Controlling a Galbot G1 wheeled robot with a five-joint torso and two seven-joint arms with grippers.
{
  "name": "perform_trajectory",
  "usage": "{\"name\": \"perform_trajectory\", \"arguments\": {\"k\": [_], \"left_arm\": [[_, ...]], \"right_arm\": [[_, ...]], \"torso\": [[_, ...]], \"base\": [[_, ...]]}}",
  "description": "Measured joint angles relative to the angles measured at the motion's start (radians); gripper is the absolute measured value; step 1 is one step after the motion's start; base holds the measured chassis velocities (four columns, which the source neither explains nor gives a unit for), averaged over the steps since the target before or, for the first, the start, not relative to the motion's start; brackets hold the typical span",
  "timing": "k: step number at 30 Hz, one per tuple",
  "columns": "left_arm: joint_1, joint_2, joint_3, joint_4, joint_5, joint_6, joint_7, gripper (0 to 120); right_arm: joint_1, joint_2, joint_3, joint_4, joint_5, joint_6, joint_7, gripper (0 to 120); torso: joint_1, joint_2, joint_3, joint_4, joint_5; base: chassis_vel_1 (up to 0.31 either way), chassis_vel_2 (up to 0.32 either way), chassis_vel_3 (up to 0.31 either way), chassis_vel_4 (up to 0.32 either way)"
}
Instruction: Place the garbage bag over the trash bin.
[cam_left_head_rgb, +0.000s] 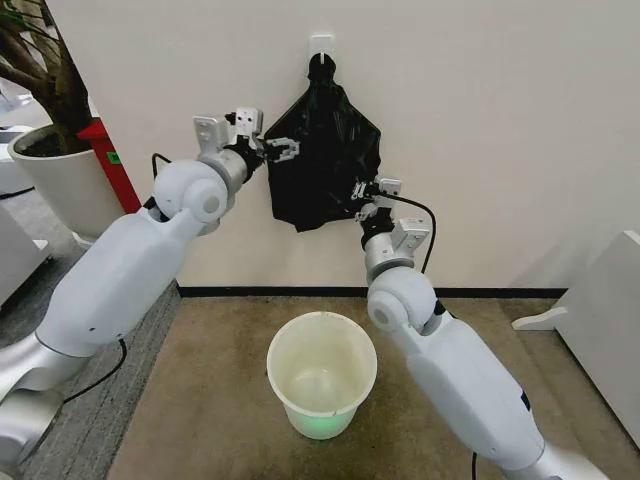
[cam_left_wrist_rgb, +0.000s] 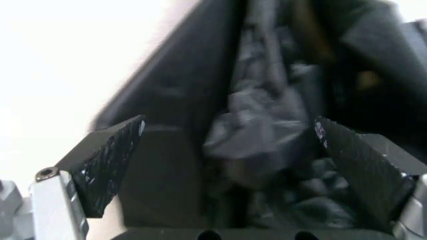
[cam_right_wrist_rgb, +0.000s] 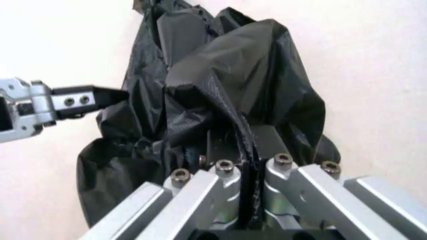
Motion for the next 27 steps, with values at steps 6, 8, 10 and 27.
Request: {"name": "perform_trajectory", "arguments": {"k": [6,8,10,27], "left_arm": [[-0.025,0.000,0.011,-0.011,0.004,0.011,0.058,100],[-0.034,-0.002,0.012,0.001,-0.001,0.022,0.059,100],[-0.044,-0.010,0.012,0.021,-0.009,0.043,0.061,100],[-0.072,-0.032,0.015,0.078,0.046,0.112,0.182,67]], "right_arm": [[-0.004,0.003,0.001,0.000,-0.003,0.000,-0.004,0],[-0.007,0.007,0.001,0.001,-0.004,0.002,-0.004,0],[-0.011,0.006,0.001,0.007,-0.004,0.004,-0.004,0],[-0.025,-0.016,0.026,0.036,0.004,0.009,-0.007,0]], "torso": [[0.000,0.000,0.000,0.0001,0.0000],[0.000,0.000,0.000,0.0001,0.0000],[0.000,0.000,0.000,0.0001,0.0000],[0.000,0.000,0.000,-0.0001,0.0000]], "base": [[0.000,0.000,0.000,0.000],[0.000,0.000,0.000,0.000],[0.000,0.000,0.000,0.000],[0.000,0.000,0.000,0.000]]}}
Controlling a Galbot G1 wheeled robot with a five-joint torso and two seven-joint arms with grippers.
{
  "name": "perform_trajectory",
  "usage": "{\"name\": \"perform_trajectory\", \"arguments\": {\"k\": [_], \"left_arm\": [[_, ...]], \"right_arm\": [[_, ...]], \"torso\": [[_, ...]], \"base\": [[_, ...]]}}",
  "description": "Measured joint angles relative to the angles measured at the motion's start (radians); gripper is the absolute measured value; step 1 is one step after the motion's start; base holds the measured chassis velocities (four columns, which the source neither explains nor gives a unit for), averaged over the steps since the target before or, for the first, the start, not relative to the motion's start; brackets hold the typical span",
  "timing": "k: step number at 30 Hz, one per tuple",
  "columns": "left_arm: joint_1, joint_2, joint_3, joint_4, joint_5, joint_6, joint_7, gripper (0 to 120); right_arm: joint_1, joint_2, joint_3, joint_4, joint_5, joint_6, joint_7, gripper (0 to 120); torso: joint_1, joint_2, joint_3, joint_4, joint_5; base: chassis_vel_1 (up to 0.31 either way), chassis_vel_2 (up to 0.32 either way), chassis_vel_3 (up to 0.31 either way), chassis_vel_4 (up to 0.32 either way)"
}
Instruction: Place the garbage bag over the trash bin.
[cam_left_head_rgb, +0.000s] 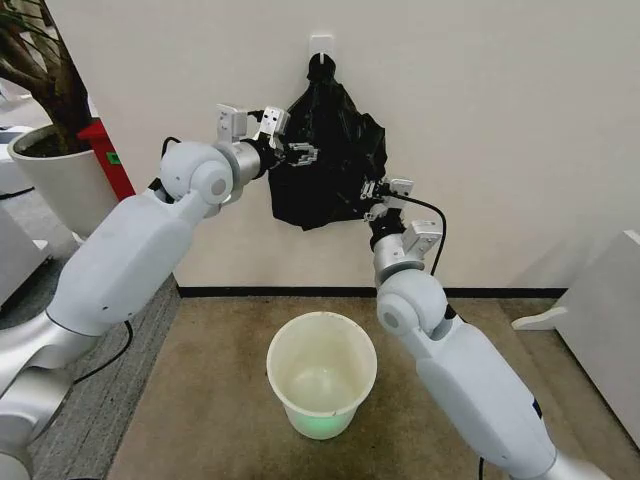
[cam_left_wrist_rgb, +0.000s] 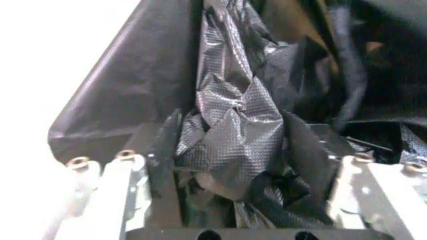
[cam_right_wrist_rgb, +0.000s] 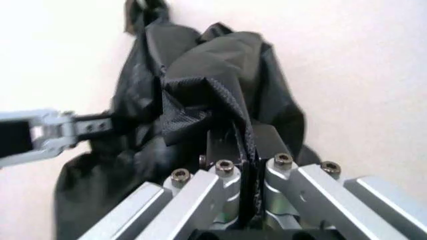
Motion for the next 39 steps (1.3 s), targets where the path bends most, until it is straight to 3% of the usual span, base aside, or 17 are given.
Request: {"name": "perform_trajectory", "arguments": {"k": [2,3,5,17,28,34,36,39], "left_arm": [[0.000,0.000,0.000,0.000,0.000,0.000,0.000,67],[0.001,0.000,-0.002,0.002,0.001,-0.001,-0.003,50],[0.012,0.005,-0.015,0.003,0.001,-0.012,-0.012,41],[0.107,0.063,-0.087,-0.065,-0.004,-0.052,-0.036,0],[0.187,0.111,-0.144,-0.112,-0.004,-0.063,-0.044,0],[0.243,0.149,-0.169,-0.255,-0.056,-0.065,-0.043,0],[0.245,0.156,-0.147,-0.325,-0.127,-0.037,-0.076,0],[0.242,0.146,-0.120,-0.356,-0.181,-0.024,-0.139,10]], "right_arm": [[0.000,0.000,0.000,0.000,0.000,0.000,0.000,0],[-0.002,0.000,0.004,0.002,0.001,0.000,0.000,0],[-0.006,0.000,0.024,0.004,0.004,0.001,0.000,0],[-0.014,0.004,0.072,0.006,0.028,0.004,-0.001,0],[-0.025,0.004,0.083,0.021,0.058,0.002,0.016,0],[-0.028,0.010,0.076,0.025,0.056,-0.002,0.015,0],[-0.027,0.013,0.069,0.025,0.052,-0.003,0.015,0],[-0.029,0.016,0.062,0.027,0.049,-0.005,0.015,0]], "torso": [[0.000,0.000,0.000,0.0000,0.0000],[0.000,0.000,0.000,0.0001,0.0000],[0.000,0.000,0.000,0.0000,0.0000],[0.000,0.000,0.000,0.0002,-0.0001],[0.000,0.000,0.000,0.0001,-0.0002],[0.000,0.000,0.000,0.0002,-0.0002],[0.000,0.000,0.000,0.0003,0.0004],[0.000,0.000,0.000,0.0002,0.0000]], "base": [[0.000,0.000,0.000,0.000],[0.000,0.000,0.000,0.000],[0.000,0.000,0.000,0.000],[0.000,0.000,0.000,0.000],[0.000,0.000,0.000,0.000],[0.000,0.000,0.000,0.000],[0.000,0.000,0.000,0.000],[0.000,0.000,0.000,0.000]]}}
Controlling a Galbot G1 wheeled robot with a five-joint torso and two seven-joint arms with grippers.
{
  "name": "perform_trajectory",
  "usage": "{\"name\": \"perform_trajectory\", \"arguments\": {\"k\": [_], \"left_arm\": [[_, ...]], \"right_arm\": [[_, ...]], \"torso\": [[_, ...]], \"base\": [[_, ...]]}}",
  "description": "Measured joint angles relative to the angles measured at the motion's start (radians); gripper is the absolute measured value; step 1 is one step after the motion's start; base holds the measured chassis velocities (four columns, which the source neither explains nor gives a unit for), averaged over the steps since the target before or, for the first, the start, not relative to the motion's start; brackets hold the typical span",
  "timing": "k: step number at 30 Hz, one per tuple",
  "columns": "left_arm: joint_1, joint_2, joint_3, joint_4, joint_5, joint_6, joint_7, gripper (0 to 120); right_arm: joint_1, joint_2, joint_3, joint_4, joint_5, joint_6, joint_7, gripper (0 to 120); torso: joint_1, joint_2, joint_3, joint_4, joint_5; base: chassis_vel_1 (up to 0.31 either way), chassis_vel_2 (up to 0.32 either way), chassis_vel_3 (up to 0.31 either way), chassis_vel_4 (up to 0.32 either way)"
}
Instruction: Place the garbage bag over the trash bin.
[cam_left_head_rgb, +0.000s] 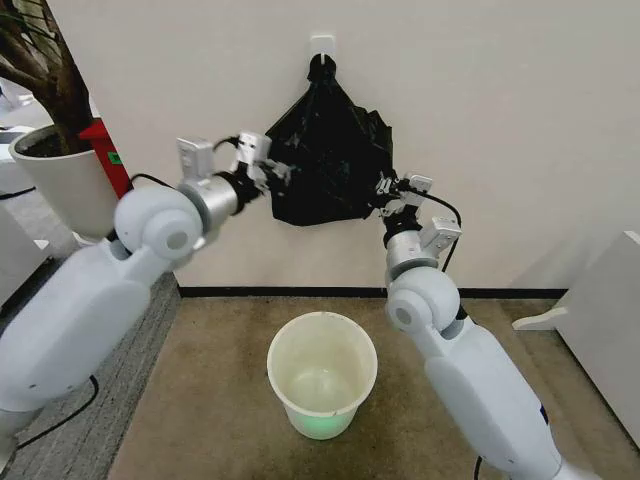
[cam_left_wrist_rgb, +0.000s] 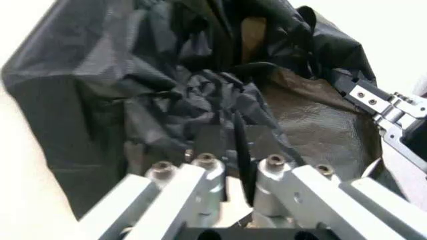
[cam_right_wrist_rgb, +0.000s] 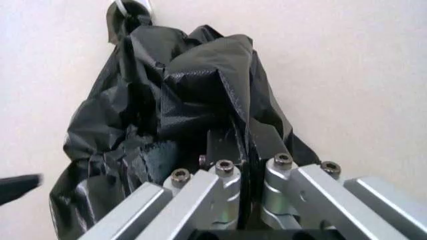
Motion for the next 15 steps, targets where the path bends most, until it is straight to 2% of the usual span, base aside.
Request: {"name": "perform_trajectory", "arguments": {"k": [2,3,6,7,8,11,14,15], "left_arm": [[-0.001,-0.004,0.004,-0.003,-0.001,0.002,-0.008,11],[-0.004,-0.013,0.014,-0.007,0.006,0.006,-0.019,22],[-0.018,-0.036,0.040,-0.003,0.039,0.007,-0.036,30],[-0.029,-0.049,0.054,0.002,0.049,0.005,-0.052,38],[-0.029,-0.049,0.054,0.002,0.049,0.005,-0.052,38],[-0.071,-0.081,0.094,0.023,0.102,0.006,-0.091,48],[-0.110,-0.100,0.130,0.045,0.132,0.030,-0.110,65],[-0.110,-0.100,0.130,0.045,0.132,0.030,-0.110,65]], "right_arm": [[-0.001,0.000,-0.002,0.001,-0.001,0.000,0.000,0],[-0.004,0.000,-0.005,0.002,-0.005,0.000,-0.001,0],[-0.012,-0.001,-0.009,0.006,-0.010,-0.002,-0.002,0],[-0.018,-0.003,-0.010,0.009,-0.011,-0.003,-0.003,0],[-0.018,-0.003,-0.010,0.009,-0.011,-0.003,-0.003,0],[-0.029,-0.010,-0.005,0.013,-0.013,-0.003,-0.007,0],[-0.032,-0.012,-0.002,0.013,-0.013,-0.003,-0.011,0],[-0.032,-0.012,-0.002,0.013,-0.013,-0.003,-0.011,0]], "torso": [[0.000,0.000,0.000,0.0000,0.0001],[0.000,0.000,0.000,-0.0001,0.0000],[0.000,0.000,0.000,-0.0001,0.0000],[0.000,0.000,0.000,-0.0001,0.0000],[0.000,0.000,0.000,-0.0001,0.0000],[0.000,0.000,0.000,-0.0002,0.0001],[0.000,0.000,0.000,-0.0001,0.0000],[0.000,0.000,0.000,-0.0001,0.0000]], "base": [[0.000,0.000,0.000,0.000],[0.000,0.000,0.000,0.000],[0.000,0.000,0.000,0.000],[0.000,0.000,0.000,0.000],[0.000,0.000,0.000,0.000],[0.000,0.000,0.000,0.000],[0.000,0.000,0.000,0.000],[0.000,0.000,0.000,0.000]]}}
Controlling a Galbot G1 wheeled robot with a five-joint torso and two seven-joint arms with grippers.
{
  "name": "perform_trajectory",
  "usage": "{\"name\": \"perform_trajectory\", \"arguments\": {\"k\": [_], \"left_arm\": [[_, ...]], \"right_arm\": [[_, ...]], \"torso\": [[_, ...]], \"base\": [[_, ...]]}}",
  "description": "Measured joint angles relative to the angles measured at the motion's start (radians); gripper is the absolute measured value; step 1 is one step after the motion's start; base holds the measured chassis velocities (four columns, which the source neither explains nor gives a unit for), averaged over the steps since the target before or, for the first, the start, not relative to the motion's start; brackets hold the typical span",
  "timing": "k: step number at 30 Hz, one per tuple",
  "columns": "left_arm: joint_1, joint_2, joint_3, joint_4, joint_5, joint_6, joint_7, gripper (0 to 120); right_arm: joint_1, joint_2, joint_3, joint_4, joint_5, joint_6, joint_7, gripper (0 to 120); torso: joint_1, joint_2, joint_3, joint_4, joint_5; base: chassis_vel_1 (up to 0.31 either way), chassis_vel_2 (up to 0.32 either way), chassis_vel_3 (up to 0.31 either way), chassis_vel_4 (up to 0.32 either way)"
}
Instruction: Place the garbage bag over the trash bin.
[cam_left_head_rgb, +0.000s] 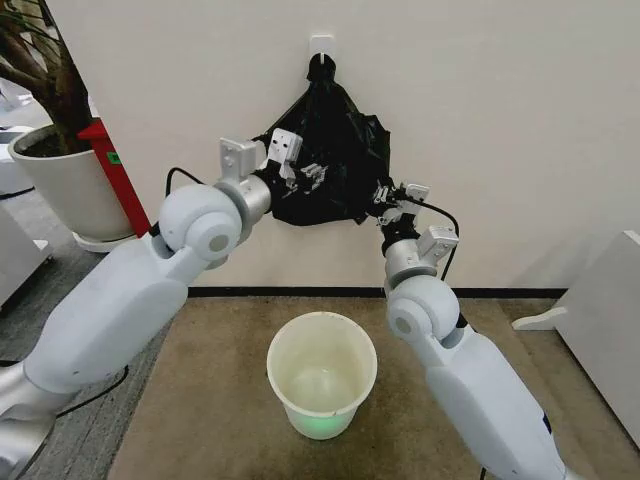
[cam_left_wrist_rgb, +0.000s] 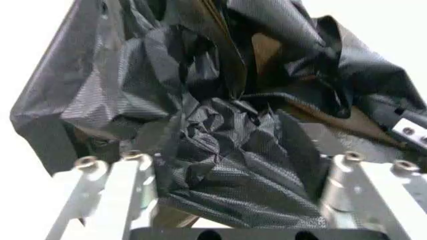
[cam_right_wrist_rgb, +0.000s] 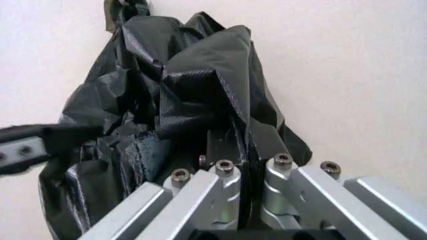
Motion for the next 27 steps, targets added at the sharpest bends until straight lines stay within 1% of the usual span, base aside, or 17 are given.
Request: {"name": "perform_trajectory", "arguments": {"k": [2,3,5,6,8,10,13,16,20,27], "left_arm": [[-0.015,-0.004,0.016,0.010,0.004,0.006,0.000,71],[-0.022,-0.006,0.026,0.015,0.006,0.007,0.000,78],[-0.033,-0.013,0.046,0.022,0.008,0.009,0.000,84],[-0.033,-0.013,0.046,0.022,0.008,0.009,0.000,84],[-0.047,-0.026,0.068,0.031,0.010,0.019,-0.006,94],[-0.061,-0.043,0.088,0.044,0.010,0.033,-0.020,98],[-0.077,-0.067,0.111,0.070,0.018,0.060,-0.051,100],[-0.079,-0.070,0.115,0.076,0.029,0.073,-0.062,100],[-0.070,-0.057,0.112,0.060,0.061,0.090,-0.065,99],[-0.057,-0.038,0.100,0.049,0.096,0.095,-0.062,98]], "right_arm": [[0.000,0.003,-0.002,0.000,0.000,0.000,-0.001,0],[0.000,0.005,-0.005,0.000,-0.001,0.000,-0.002,0],[0.000,0.009,-0.009,0.000,-0.005,0.000,-0.003,0],[0.000,0.009,-0.009,0.000,-0.005,0.000,-0.003,0],[-0.002,0.016,-0.015,-0.001,-0.011,0.002,-0.005,0],[-0.006,0.018,-0.020,-0.002,-0.016,0.002,-0.006,0],[-0.015,0.018,-0.022,-0.007,-0.033,0.006,-0.013,0],[-0.022,0.018,-0.021,-0.007,-0.034,0.006,-0.014,0],[-0.034,0.018,-0.010,-0.007,-0.035,0.006,-0.013,0],[-0.033,0.017,0.002,-0.010,-0.035,0.006,-0.006,0]], "torso": [[0.000,0.000,0.000,0.0001,0.0000],[0.000,0.000,0.000,0.0001,0.0000],[0.000,0.000,0.000,0.0001,0.0000],[0.000,0.000,0.000,0.0001,0.0000],[0.000,0.000,0.000,0.0001,0.0000],[0.000,0.000,0.000,0.0001,-0.0001],[0.000,0.000,0.000,-0.0001,0.0000],[0.000,0.000,0.000,-0.0001,0.0000],[0.000,0.000,0.000,0.0000,0.0000],[0.000,0.000,0.000,0.0001,-0.0001]], "base": [[0.000,0.000,0.000,0.000],[0.000,0.000,0.000,0.000],[0.000,0.000,0.000,0.000],[0.000,0.000,0.000,0.000],[0.000,0.000,0.000,0.000],[0.000,0.000,0.000,0.000],[0.000,0.000,0.000,0.000],[0.000,0.000,0.000,0.000],[0.000,0.000,0.000,0.000],[0.000,0.000,0.000,0.000]]}}
